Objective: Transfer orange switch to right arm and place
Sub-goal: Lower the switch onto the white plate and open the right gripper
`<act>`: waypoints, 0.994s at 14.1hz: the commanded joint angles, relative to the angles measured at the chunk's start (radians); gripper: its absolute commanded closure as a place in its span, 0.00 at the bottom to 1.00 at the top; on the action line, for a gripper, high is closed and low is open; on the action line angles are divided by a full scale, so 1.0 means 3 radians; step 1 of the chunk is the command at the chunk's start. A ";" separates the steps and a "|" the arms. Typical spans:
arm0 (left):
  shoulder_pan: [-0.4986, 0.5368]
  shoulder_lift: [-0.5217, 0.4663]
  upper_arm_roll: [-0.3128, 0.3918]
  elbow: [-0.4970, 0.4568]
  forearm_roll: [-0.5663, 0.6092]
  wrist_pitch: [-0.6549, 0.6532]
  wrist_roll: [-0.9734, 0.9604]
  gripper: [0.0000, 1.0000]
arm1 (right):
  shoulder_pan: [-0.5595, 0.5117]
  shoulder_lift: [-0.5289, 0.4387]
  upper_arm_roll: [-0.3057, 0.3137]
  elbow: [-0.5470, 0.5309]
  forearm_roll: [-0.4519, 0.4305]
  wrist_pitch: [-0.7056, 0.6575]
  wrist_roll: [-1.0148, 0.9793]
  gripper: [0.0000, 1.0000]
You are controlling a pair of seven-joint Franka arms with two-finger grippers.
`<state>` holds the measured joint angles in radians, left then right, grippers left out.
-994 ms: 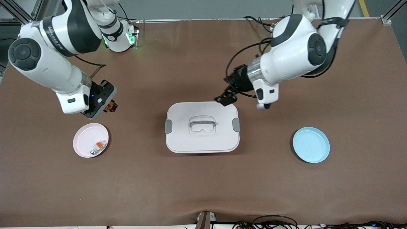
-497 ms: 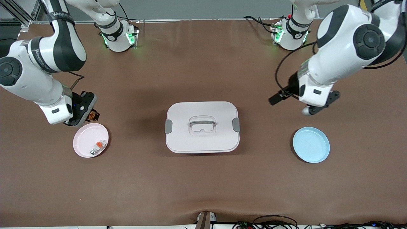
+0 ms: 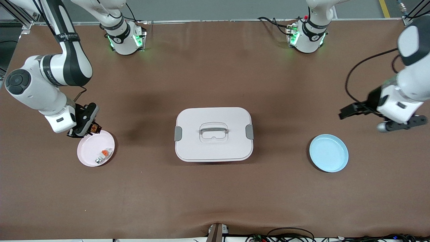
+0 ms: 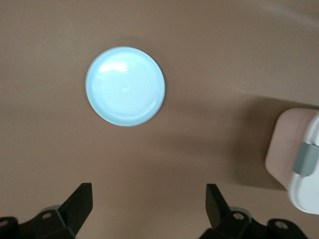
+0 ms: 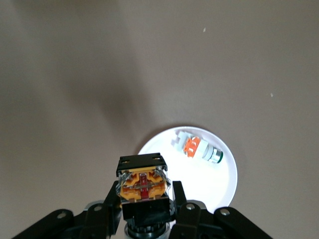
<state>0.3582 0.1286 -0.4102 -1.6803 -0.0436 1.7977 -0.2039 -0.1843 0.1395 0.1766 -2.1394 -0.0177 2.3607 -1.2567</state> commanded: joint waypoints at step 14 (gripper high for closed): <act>0.0417 -0.0766 -0.0023 -0.0468 0.0002 0.0225 0.0659 0.00 | -0.0475 0.0982 0.0035 -0.0140 -0.0795 0.1416 -0.0203 1.00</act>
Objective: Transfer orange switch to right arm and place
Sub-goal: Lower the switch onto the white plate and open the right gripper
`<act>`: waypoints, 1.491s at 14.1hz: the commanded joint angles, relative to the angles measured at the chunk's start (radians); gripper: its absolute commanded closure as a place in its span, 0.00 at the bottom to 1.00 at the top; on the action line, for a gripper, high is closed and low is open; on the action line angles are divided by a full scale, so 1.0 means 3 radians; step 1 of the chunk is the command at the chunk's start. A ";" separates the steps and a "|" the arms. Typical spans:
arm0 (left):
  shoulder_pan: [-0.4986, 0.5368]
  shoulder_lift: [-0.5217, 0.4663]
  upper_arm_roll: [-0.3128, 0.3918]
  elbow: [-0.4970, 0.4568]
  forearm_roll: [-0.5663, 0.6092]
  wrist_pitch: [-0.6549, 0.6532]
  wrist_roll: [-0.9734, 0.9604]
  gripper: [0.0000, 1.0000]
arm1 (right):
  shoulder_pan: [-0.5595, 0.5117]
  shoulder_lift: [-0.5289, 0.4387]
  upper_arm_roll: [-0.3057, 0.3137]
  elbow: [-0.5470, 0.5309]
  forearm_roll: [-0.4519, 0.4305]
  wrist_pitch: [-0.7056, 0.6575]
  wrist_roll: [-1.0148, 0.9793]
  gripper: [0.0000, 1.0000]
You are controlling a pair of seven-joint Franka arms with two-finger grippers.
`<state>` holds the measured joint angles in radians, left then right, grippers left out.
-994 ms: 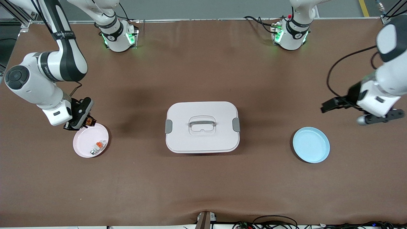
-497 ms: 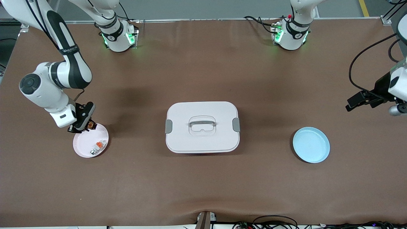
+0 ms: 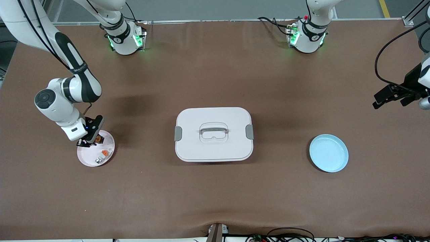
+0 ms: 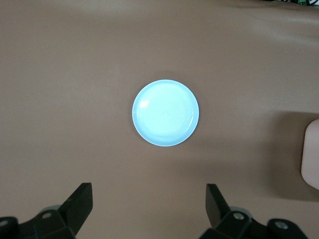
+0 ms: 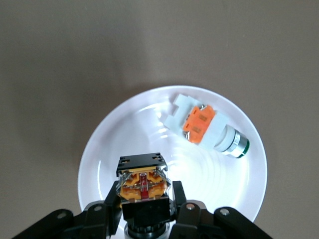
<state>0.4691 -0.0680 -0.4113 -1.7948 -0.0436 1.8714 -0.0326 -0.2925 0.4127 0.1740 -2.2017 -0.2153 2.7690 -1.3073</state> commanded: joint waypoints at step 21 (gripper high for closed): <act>-0.1568 -0.0024 0.1565 0.0057 0.0017 0.0026 0.0047 0.00 | -0.0191 0.0292 0.0054 0.0237 -0.0290 0.0006 0.0011 0.00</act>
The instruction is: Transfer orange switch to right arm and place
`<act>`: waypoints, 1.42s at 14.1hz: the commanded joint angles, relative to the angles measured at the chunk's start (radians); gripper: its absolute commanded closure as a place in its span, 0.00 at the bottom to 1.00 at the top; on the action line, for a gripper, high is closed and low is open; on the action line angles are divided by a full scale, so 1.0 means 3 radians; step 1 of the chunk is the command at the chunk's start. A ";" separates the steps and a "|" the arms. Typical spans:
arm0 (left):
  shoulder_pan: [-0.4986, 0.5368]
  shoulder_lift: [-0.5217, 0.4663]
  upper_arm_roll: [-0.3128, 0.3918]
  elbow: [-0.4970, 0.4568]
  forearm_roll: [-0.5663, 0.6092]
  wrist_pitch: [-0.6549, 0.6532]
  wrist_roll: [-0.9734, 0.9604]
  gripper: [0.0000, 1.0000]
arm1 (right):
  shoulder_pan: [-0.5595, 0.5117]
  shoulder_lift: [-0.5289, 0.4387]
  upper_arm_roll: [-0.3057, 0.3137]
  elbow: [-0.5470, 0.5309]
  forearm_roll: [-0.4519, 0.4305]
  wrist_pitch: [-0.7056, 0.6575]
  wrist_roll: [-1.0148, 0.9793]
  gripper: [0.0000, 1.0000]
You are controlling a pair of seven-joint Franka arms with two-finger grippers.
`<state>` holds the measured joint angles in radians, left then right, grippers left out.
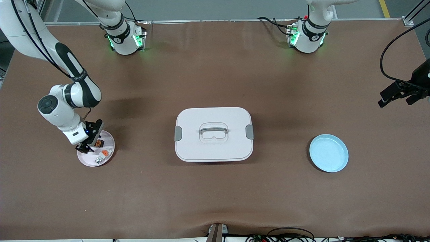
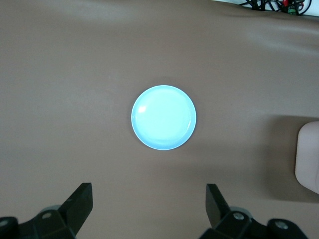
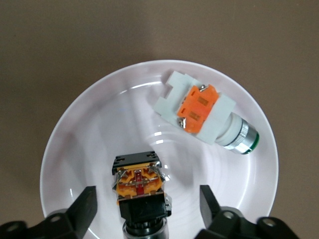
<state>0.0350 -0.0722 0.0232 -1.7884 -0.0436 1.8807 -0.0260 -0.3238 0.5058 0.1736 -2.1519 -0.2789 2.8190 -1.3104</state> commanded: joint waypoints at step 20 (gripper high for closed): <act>-0.0147 0.0477 -0.0108 0.1090 0.0043 -0.0931 -0.0067 0.00 | -0.0174 -0.0867 0.0132 0.1865 0.0700 -0.3792 0.2667 0.00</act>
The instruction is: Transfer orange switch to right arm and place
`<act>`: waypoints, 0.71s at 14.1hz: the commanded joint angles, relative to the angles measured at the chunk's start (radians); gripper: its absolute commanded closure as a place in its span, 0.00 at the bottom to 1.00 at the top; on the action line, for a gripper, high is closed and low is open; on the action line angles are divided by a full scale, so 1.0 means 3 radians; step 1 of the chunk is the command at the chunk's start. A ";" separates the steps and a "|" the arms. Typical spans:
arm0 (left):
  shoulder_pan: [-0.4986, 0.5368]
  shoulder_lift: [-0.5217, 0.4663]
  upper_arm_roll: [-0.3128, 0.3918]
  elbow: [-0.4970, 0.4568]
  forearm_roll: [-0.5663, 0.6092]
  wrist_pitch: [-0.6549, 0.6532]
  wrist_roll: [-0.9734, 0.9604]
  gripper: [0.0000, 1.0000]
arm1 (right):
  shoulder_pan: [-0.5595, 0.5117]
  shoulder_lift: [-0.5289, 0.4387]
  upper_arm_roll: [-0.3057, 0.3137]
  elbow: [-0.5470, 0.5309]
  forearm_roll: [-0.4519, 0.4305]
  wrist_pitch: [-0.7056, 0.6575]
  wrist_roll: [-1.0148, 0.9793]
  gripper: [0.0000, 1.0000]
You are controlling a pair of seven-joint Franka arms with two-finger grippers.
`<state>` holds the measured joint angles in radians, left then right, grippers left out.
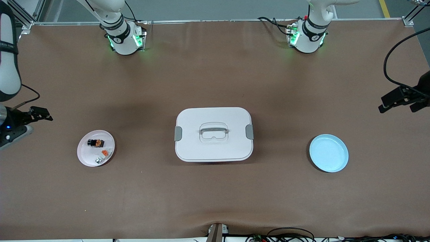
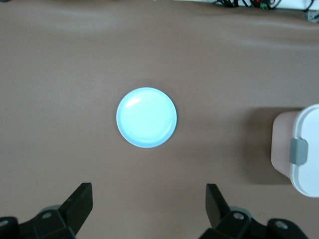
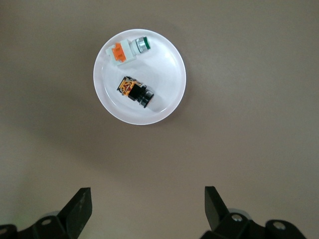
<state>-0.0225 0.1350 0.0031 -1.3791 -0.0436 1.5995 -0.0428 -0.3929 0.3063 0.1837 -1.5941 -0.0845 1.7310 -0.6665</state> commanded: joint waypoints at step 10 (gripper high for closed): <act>0.0121 -0.0680 -0.0046 -0.0997 0.0038 0.0513 0.0035 0.00 | 0.0165 -0.0377 0.0165 0.0901 0.0046 -0.1025 0.2104 0.00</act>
<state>0.0039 -0.0438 0.0009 -1.6610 -0.0436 1.7361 -0.0380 -0.3361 0.1874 0.2222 -1.3657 -0.0824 1.4421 -0.0643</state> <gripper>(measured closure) 0.000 0.000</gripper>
